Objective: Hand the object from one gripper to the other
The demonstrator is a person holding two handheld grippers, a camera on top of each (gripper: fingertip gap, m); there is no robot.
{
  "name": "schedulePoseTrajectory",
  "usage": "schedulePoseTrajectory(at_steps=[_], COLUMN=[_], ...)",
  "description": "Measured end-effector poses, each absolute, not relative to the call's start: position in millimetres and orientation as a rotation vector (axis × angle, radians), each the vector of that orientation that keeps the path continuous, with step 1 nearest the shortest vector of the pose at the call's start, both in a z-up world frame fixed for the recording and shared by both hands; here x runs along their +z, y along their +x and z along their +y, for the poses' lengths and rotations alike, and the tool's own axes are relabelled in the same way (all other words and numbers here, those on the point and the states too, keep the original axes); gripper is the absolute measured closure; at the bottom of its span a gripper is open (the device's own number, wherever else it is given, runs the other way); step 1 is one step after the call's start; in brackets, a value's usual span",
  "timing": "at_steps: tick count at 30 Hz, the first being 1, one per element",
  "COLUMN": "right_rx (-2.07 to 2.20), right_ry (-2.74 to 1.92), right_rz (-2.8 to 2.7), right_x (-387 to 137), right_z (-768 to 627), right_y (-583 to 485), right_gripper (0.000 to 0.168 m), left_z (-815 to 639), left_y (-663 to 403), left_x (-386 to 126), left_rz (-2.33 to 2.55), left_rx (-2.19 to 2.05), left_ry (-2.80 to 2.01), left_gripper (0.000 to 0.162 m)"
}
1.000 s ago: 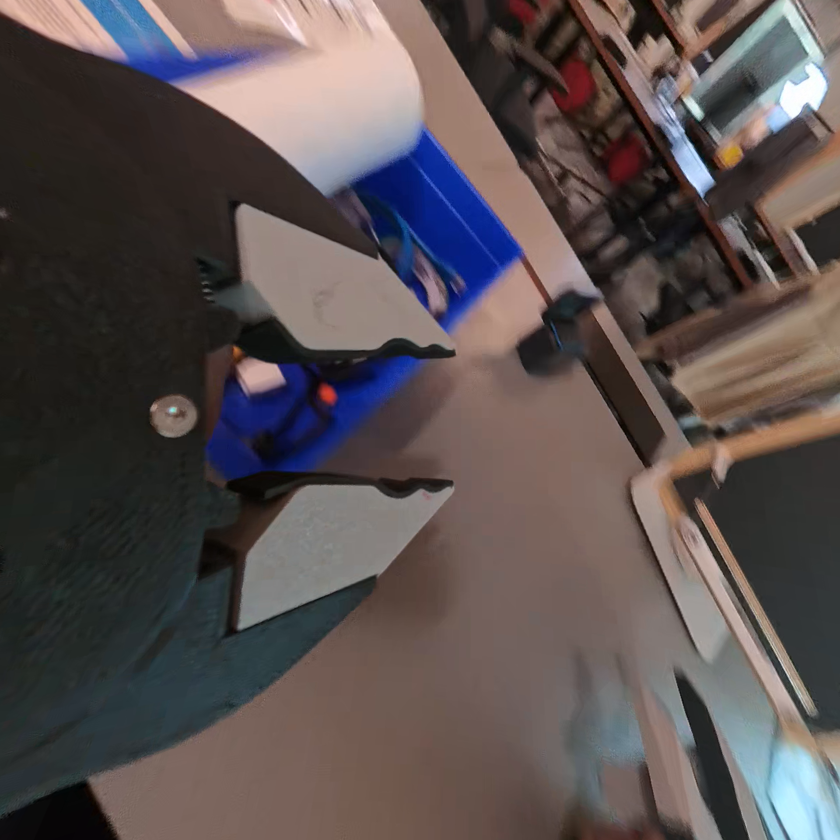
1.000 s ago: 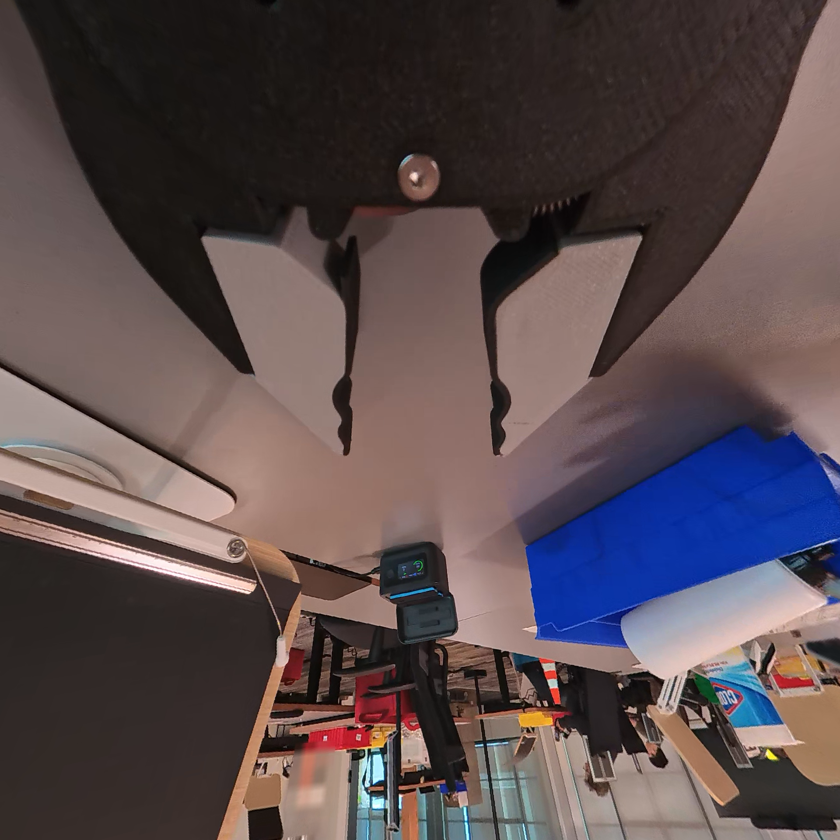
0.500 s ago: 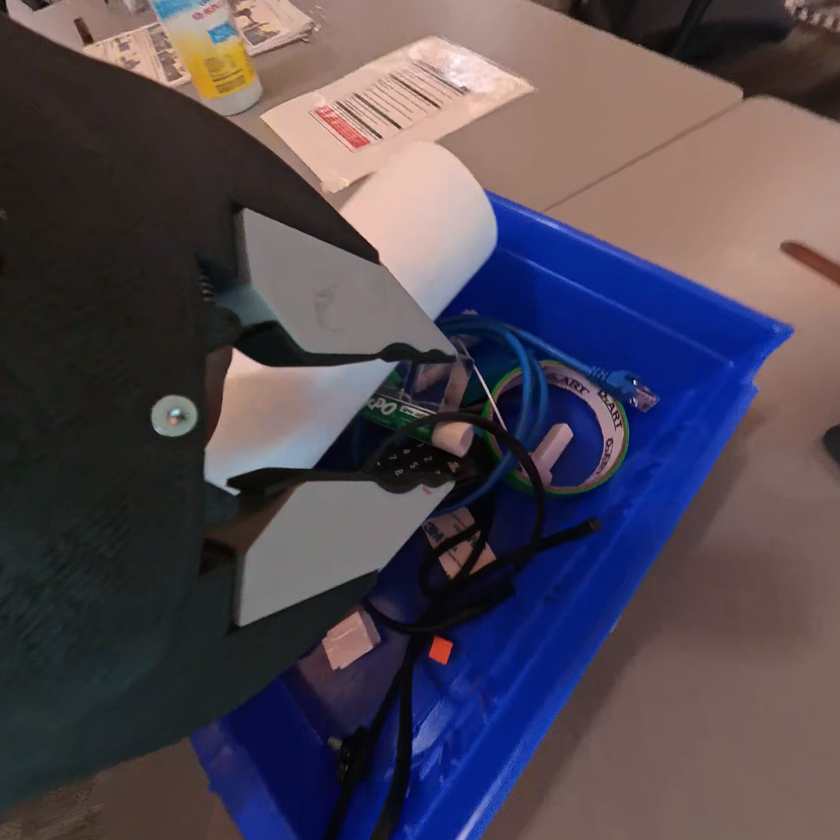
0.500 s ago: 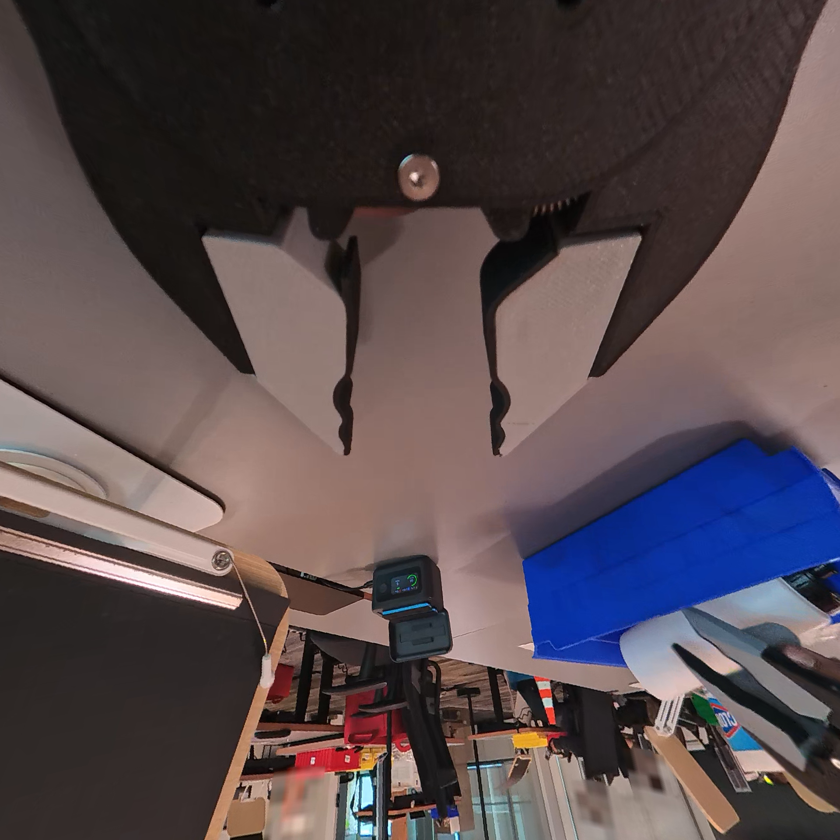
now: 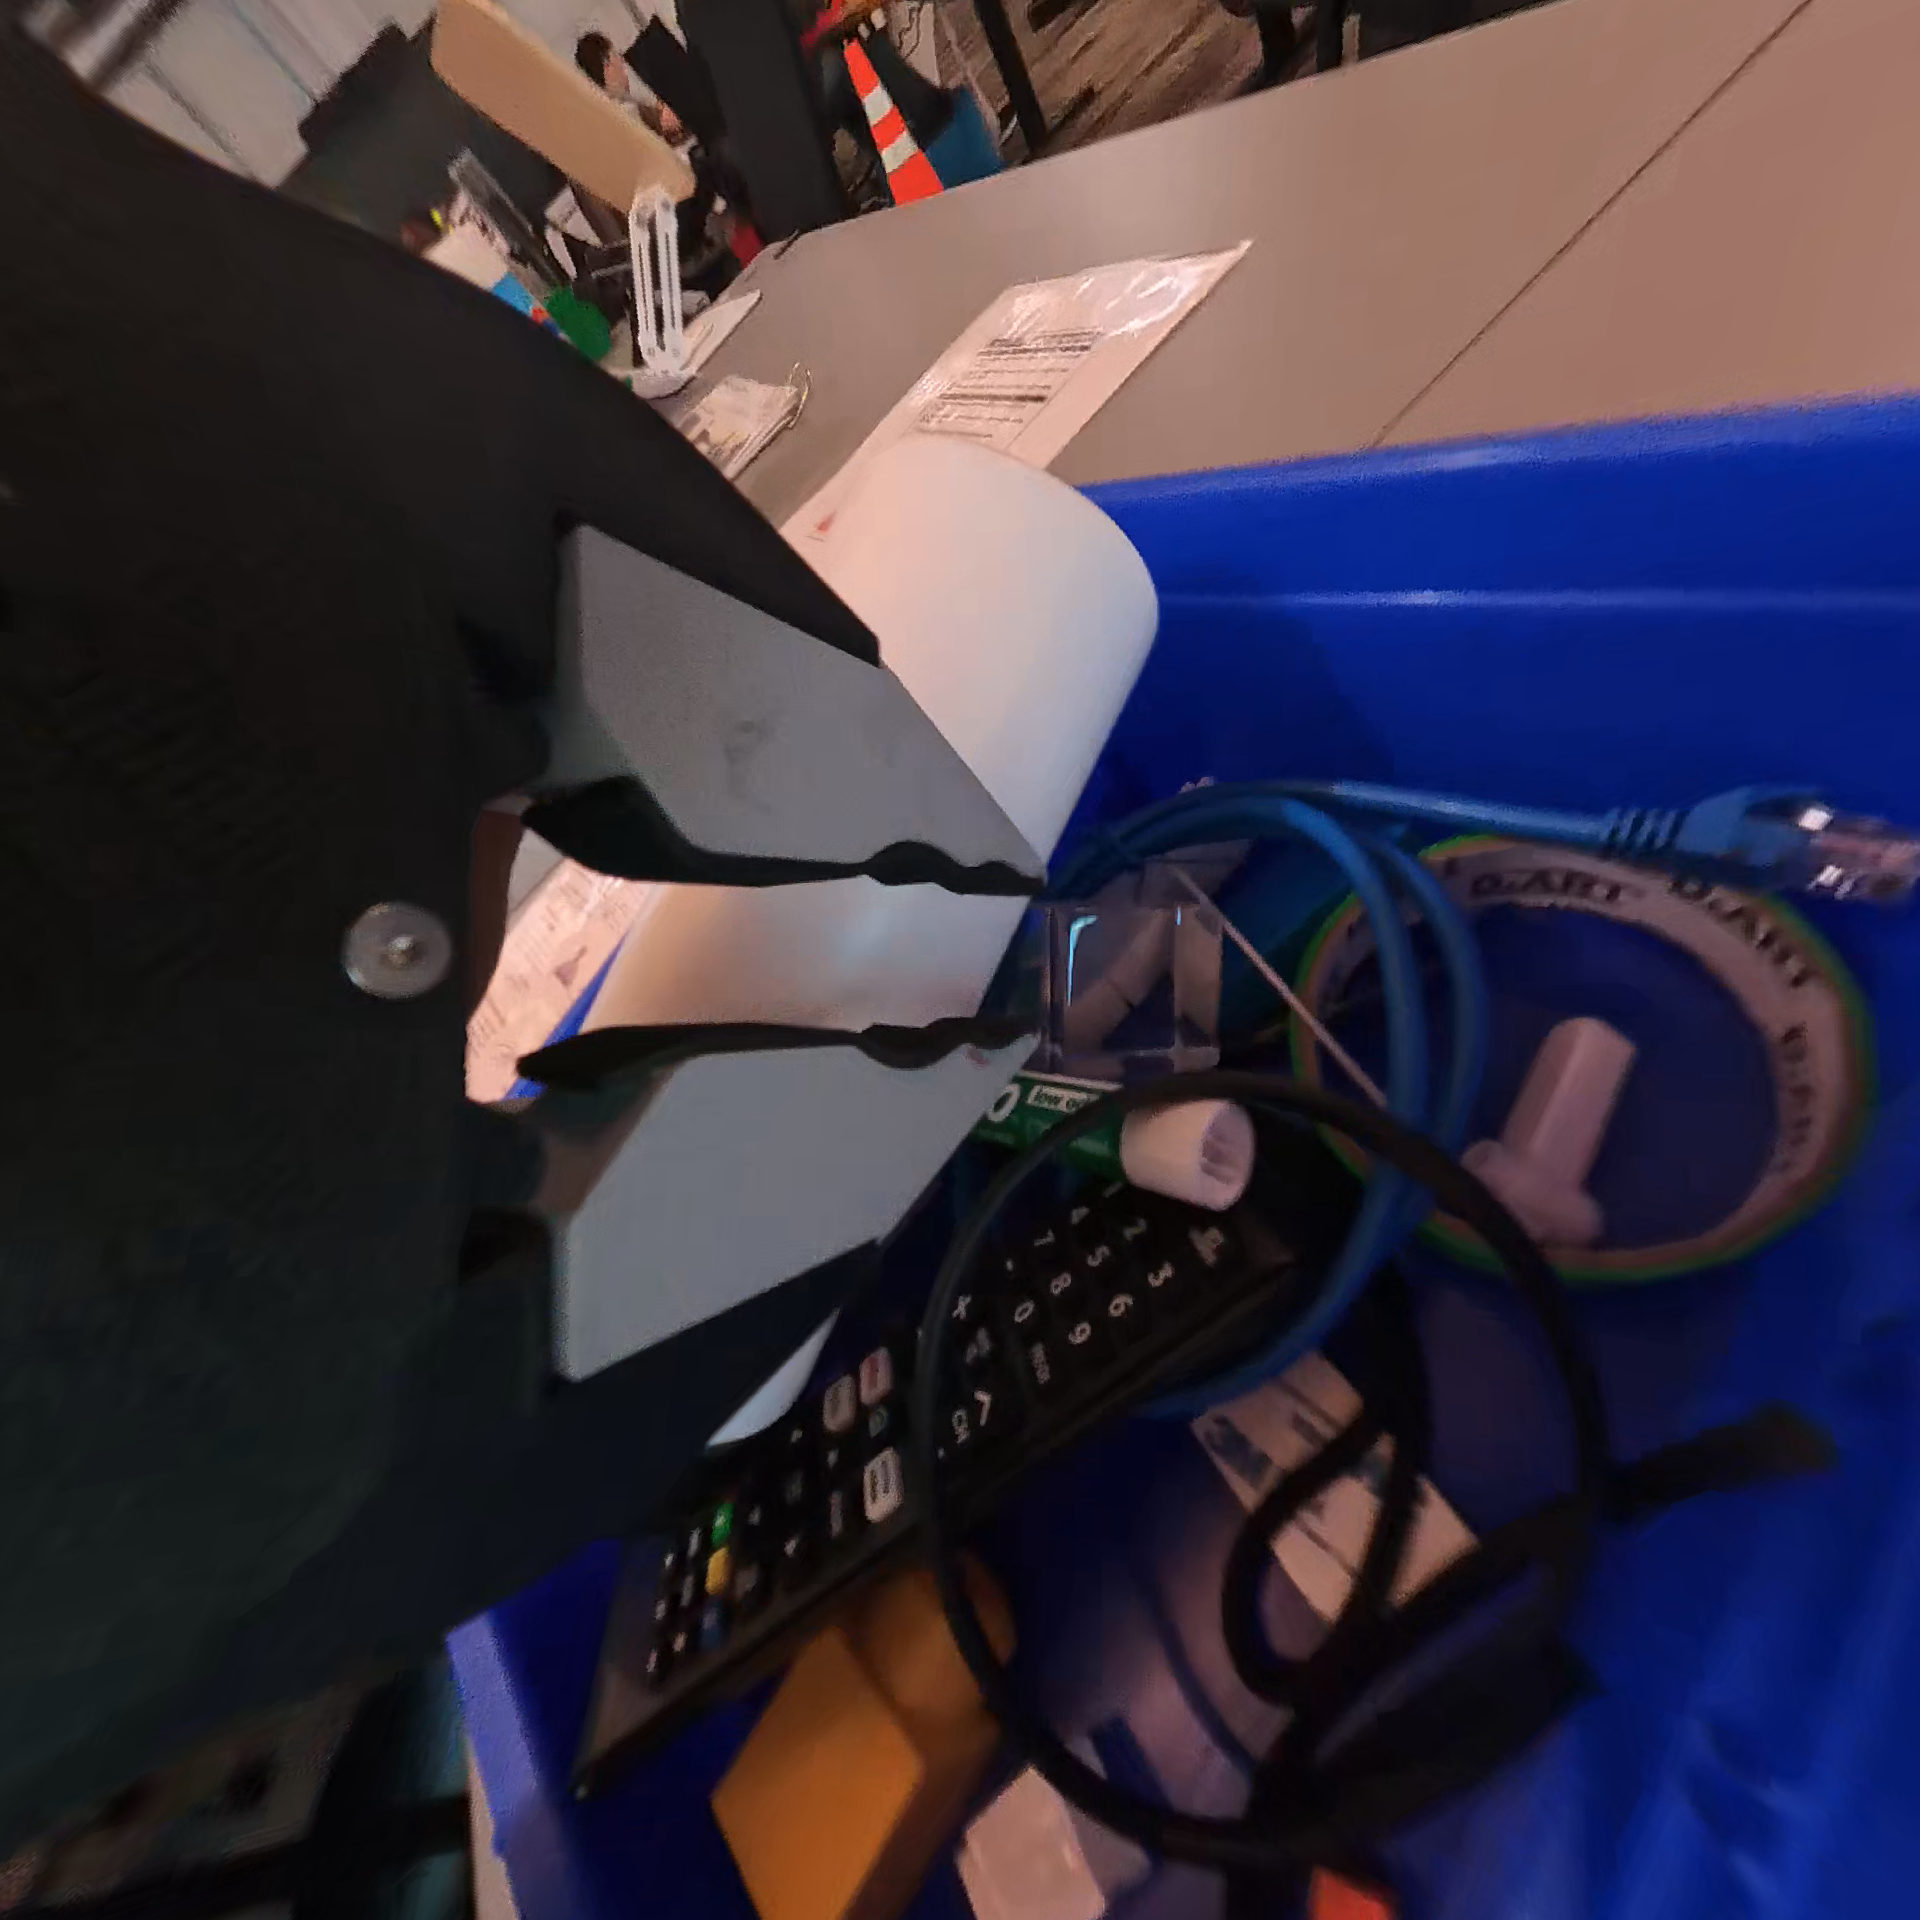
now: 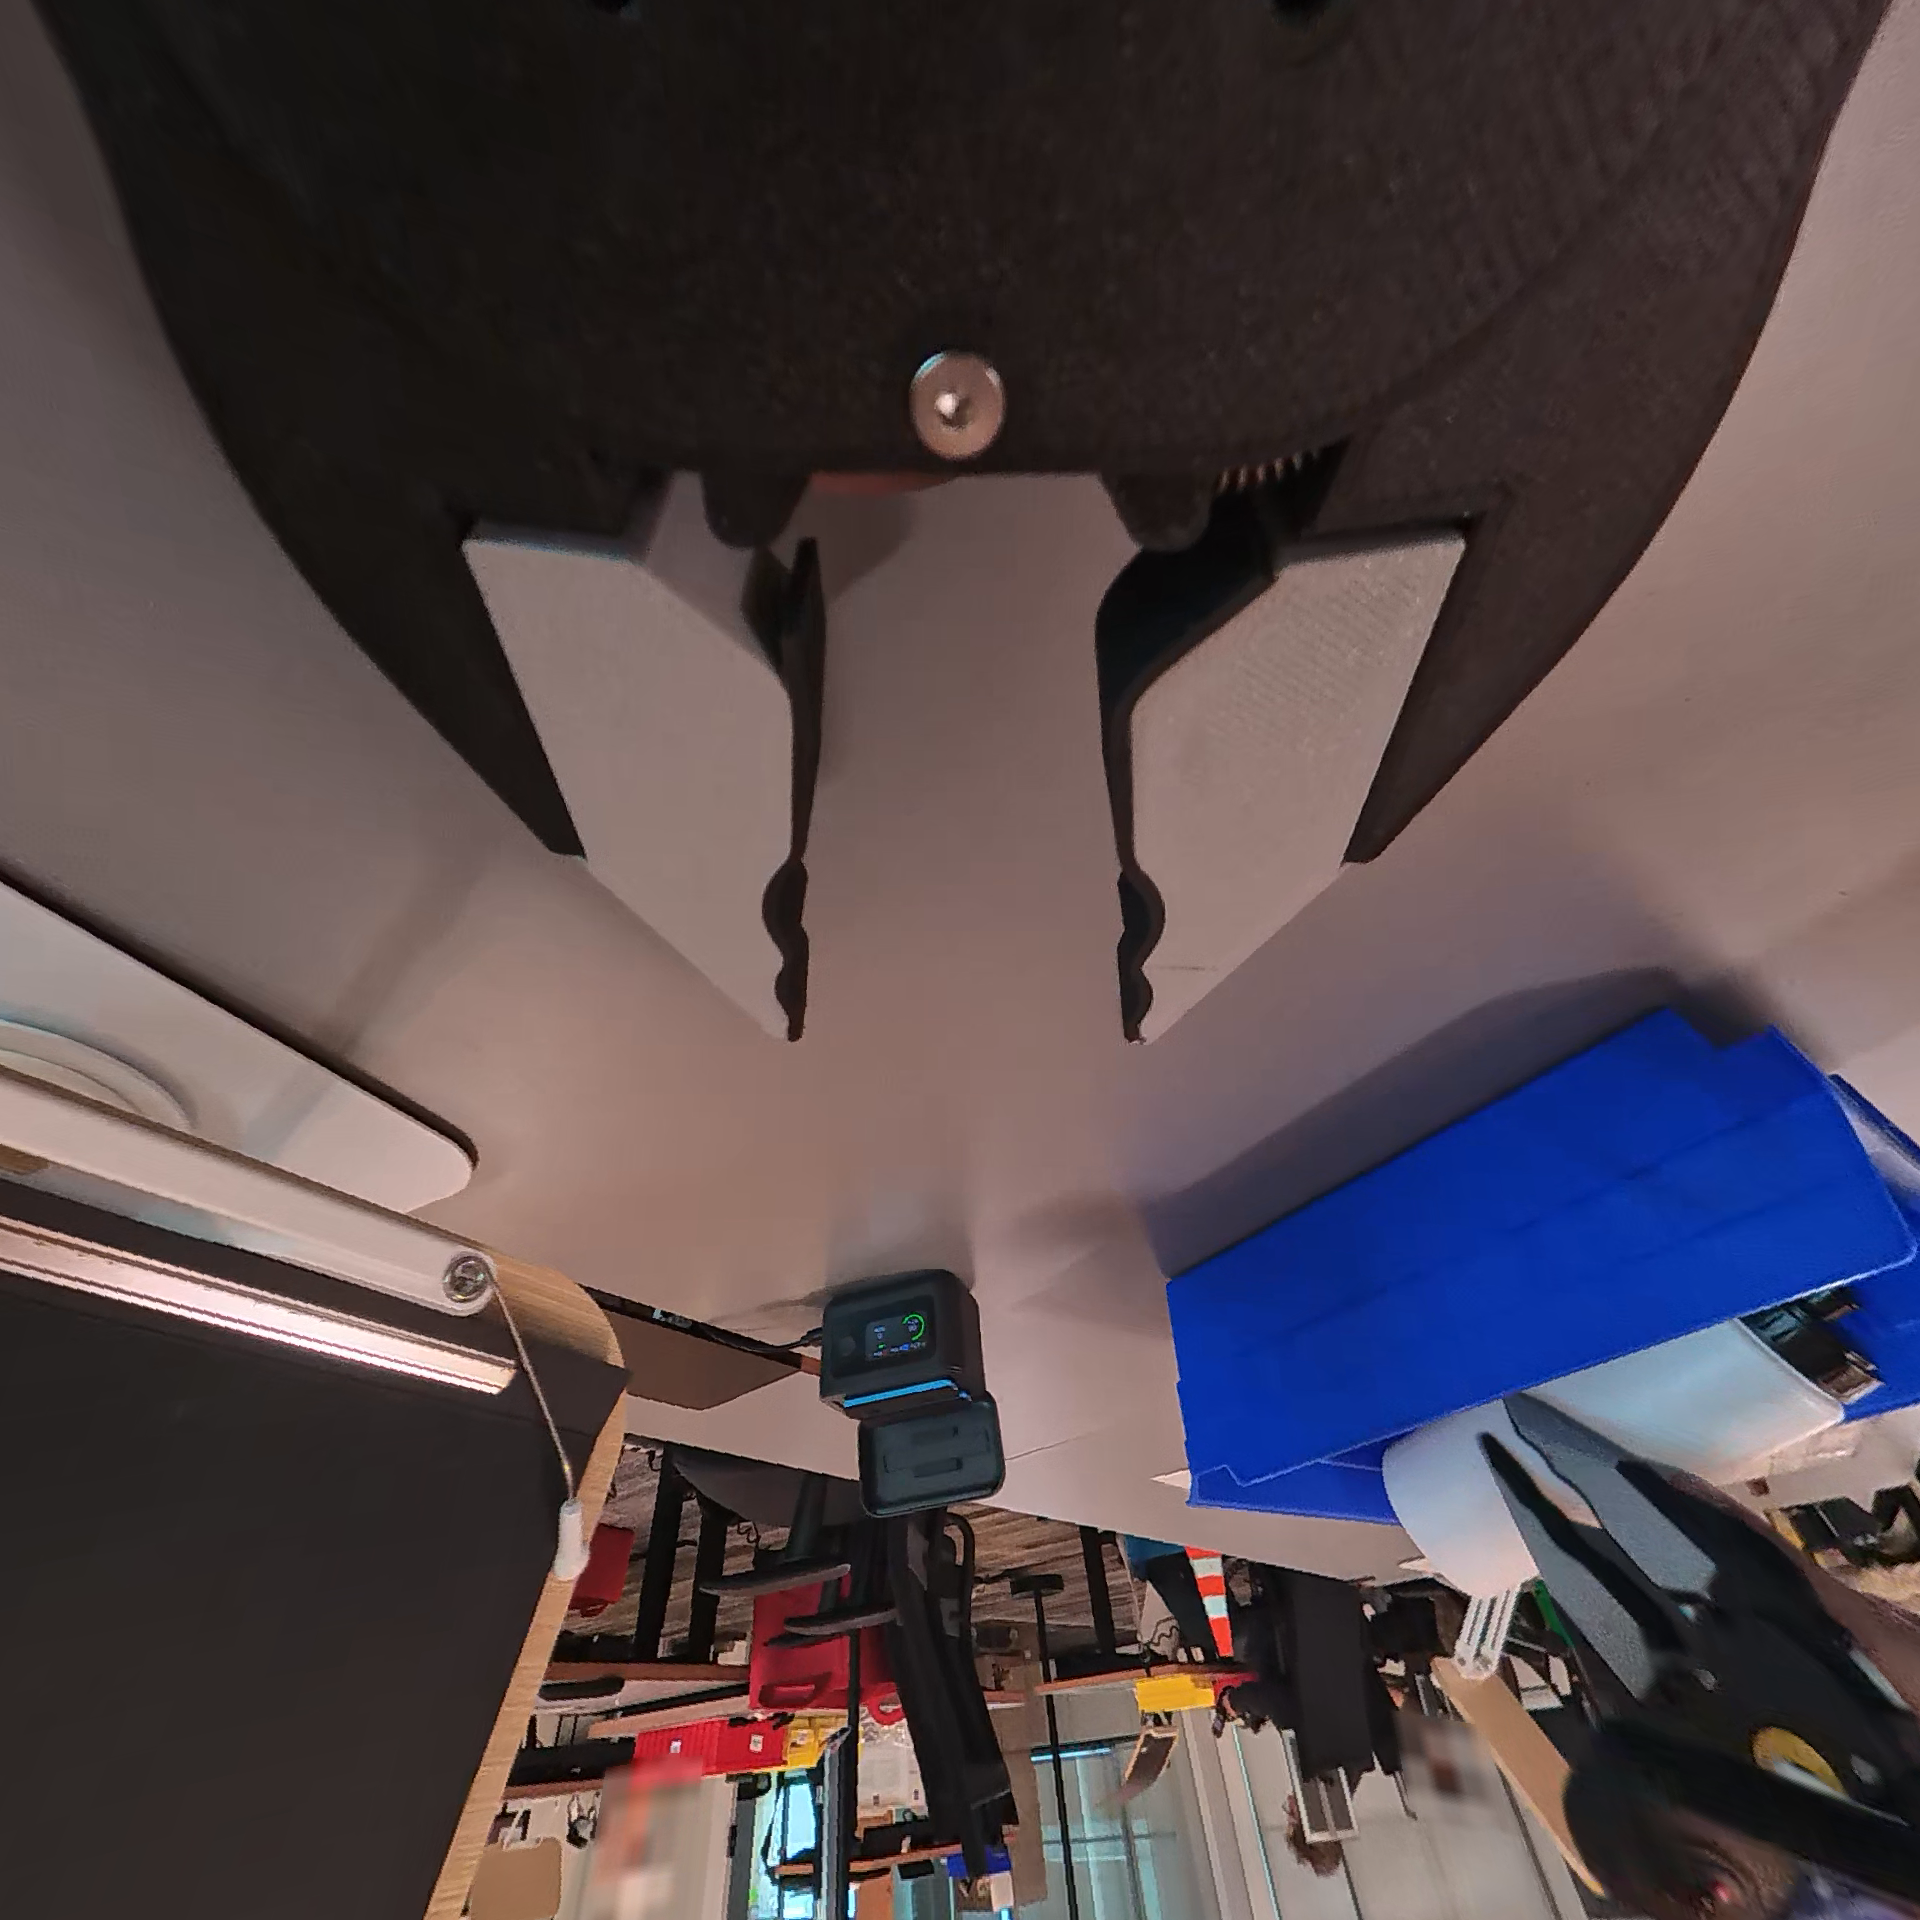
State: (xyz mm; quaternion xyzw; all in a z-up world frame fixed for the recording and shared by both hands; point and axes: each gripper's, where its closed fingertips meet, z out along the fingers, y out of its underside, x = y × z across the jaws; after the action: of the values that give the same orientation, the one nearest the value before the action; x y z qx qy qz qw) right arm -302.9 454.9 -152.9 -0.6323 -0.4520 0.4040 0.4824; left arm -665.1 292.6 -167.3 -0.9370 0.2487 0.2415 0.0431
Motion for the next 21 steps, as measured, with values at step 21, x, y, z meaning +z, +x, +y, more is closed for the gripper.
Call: schedulePoseTrajectory(at_steps=[21], right_rx=[0.988], right_ry=[-1.525], right_rz=[-1.099], right_x=[-148.8], right_z=[455.9], right_y=[-301.8], right_gripper=[0.113], left_z=[289.3], left_y=[-632.7], left_x=[-187.6], left_rz=[0.996], left_rx=[0.450], left_ry=[-2.891], left_gripper=[0.138])
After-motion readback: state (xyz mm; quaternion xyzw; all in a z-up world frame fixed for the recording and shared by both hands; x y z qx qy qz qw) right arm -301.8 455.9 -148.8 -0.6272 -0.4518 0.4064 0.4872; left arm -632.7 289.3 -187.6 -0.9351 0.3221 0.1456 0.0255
